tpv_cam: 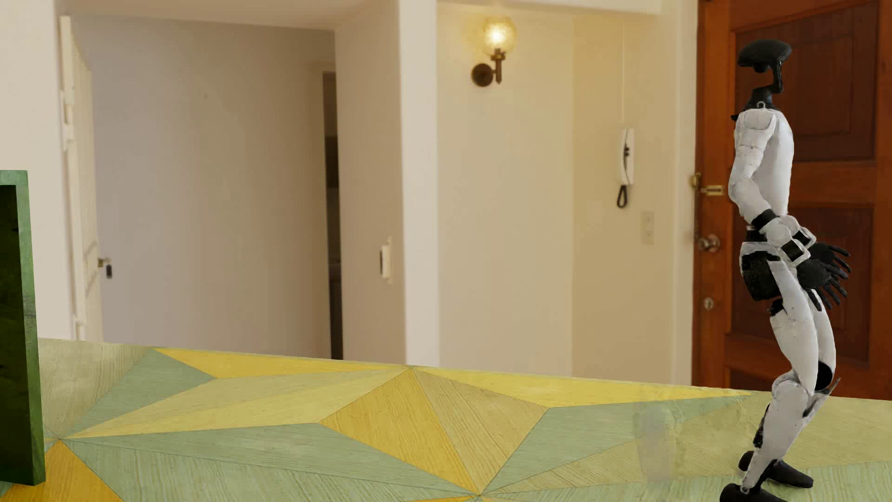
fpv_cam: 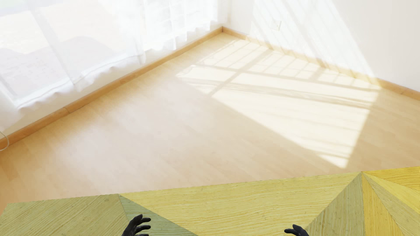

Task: Do a 180

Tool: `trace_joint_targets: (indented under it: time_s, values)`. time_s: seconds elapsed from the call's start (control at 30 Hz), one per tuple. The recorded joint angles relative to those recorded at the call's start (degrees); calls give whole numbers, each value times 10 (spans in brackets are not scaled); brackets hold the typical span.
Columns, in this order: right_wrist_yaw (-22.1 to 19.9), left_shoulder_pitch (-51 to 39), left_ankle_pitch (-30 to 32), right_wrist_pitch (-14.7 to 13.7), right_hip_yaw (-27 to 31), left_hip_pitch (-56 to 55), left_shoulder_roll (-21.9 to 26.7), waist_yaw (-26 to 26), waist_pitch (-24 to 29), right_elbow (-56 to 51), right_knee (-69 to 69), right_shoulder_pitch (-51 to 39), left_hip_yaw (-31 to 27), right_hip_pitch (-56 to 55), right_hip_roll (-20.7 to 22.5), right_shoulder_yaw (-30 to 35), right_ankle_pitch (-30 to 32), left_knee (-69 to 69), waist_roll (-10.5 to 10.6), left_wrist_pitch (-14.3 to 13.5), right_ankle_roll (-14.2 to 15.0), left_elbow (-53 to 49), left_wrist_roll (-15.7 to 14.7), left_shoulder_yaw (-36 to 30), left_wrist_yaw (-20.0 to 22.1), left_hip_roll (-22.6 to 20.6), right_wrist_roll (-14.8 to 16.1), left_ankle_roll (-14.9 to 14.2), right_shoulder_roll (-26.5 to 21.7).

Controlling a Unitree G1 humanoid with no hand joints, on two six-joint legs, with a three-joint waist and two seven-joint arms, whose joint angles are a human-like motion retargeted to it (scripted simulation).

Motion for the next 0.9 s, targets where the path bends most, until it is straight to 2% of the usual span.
trace_joint_targets:
  time_s: [0.03,0.07,0.13,0.17,0.2,0.23,0.27,0.3,0.37,0.4,0.43,0.47,0.5,0.53,0.57,0.6,0.63,0.67,0.7,0.77,0.8,0.83,0.87,0.9]
  values:
    - [-7,25,-59,33,25,17,-4,-17,-6,-4,20,-26,2,-7,16,15,-17,-48,-4,2,-25,43,4,-31,-1,-2,-1,28,16]
    - [-19,24,-44,49,37,38,-10,-32,-5,3,49,-32,17,-17,13,17,-35,-72,-21,16,-21,63,18,-27,-7,0,-3,-35,29]
    - [-53,-29,-65,63,18,35,-8,-46,21,19,95,-14,44,-37,-1,8,-61,-40,-39,48,-32,23,44,-52,-11,10,-11,-40,17]
    - [-73,-44,-46,70,25,8,-24,-57,31,35,109,-10,51,-45,0,-5,-68,16,-43,48,-34,11,46,-55,-6,14,-18,-31,22]
    - [-92,-34,-15,75,38,-17,-26,-68,33,34,100,-3,41,-42,11,-7,-65,59,-34,32,-35,36,41,-52,-5,15,-23,3,17]
    - [-108,-24,-21,71,53,-18,-21,-79,35,31,86,4,27,-32,18,-4,-61,36,-25,22,-34,62,35,-35,-13,15,-25,46,10]
    - [-125,-19,-40,64,67,-4,-7,-84,34,32,85,3,15,-33,26,3,-62,-46,-21,23,-33,60,31,4,-29,27,-26,4,12]
    - [-136,-22,-35,66,60,13,17,-87,34,11,88,7,26,-33,17,10,-69,-68,-25,25,-35,59,25,-11,-38,32,-24,-72,30]
    - [-124,-29,-50,60,6,32,-2,-83,36,12,88,-6,54,-34,-16,-3,-74,-72,-19,28,-25,22,7,-29,-37,41,-12,-71,21]
    - [-111,-40,-61,56,-11,38,-9,-87,36,5,105,-5,67,-38,-33,-14,-90,-63,-25,22,-16,20,1,-39,-33,41,-10,-71,16]
    - [-99,-50,-57,47,-5,30,-13,-84,39,28,120,-7,72,-38,-35,-22,-102,-25,-33,13,-23,18,-1,-52,-27,43,-13,-74,19]
    - [-91,-50,-10,45,8,-5,-16,-69,41,45,118,-8,62,-32,-26,-18,-104,57,-33,3,-35,19,1,-71,-21,49,-19,-53,11]
    - [-89,-37,25,38,23,-42,-18,-64,33,52,103,-6,35,-26,-16,-19,-99,111,-23,-5,-35,36,6,-55,-25,34,-25,36,1]
    - [-92,-34,13,29,38,-60,-18,-56,34,61,88,-10,17,-11,-10,-18,-95,124,-13,-1,-34,37,14,-25,-37,16,-30,99,-8]
    - [-100,-35,-25,29,48,-78,-6,-44,34,50,87,-10,14,-7,-7,-3,-99,109,-5,12,-32,2,27,-5,-54,2,-36,97,-20]
    - [-109,-31,-52,39,60,-73,9,-43,32,32,97,-17,8,-6,2,12,-106,51,4,9,-29,16,40,2,-69,-2,-39,77,-3]
    - [-116,-22,-21,50,57,-44,25,-47,29,17,120,-26,7,-12,5,19,-113,-26,11,2,-21,50,48,-8,-77,15,-39,-31,22]
    - [-112,-25,-28,50,30,-29,33,-64,29,-2,136,-10,18,-14,-15,19,-114,-35,6,8,-12,52,48,-18,-80,18,-32,-67,26]
    - [-100,-30,-34,53,26,-20,25,-68,29,6,141,0,32,-18,-18,3,-107,-38,-1,12,-4,37,44,-18,-75,26,-23,-66,29]
    - [-72,-56,-46,77,-2,3,6,-94,31,2,134,7,76,-34,-64,-11,-125,-48,-33,8,30,34,22,-30,-44,36,-11,-68,22]
    - [-61,-71,-56,73,-1,6,-3,-102,35,20,133,16,63,-28,-57,-17,-129,-36,-37,2,28,25,4,-48,-27,41,-9,-72,11]
    - [-54,-67,-55,74,9,5,-11,-104,36,32,127,20,51,-23,-47,-11,-127,-19,-43,-8,2,12,-10,-51,-16,44,-5,-77,-5]
    - [-54,-63,-42,72,19,-1,-8,-98,42,43,113,17,36,-8,-37,-20,-122,16,-44,-18,-19,16,-15,-53,-11,41,0,-31,-8]
    - [-66,-37,-43,64,36,-10,-1,-89,35,36,98,13,15,-6,-23,-23,-115,30,-35,-23,-12,20,-10,-35,-15,36,6,51,-7]
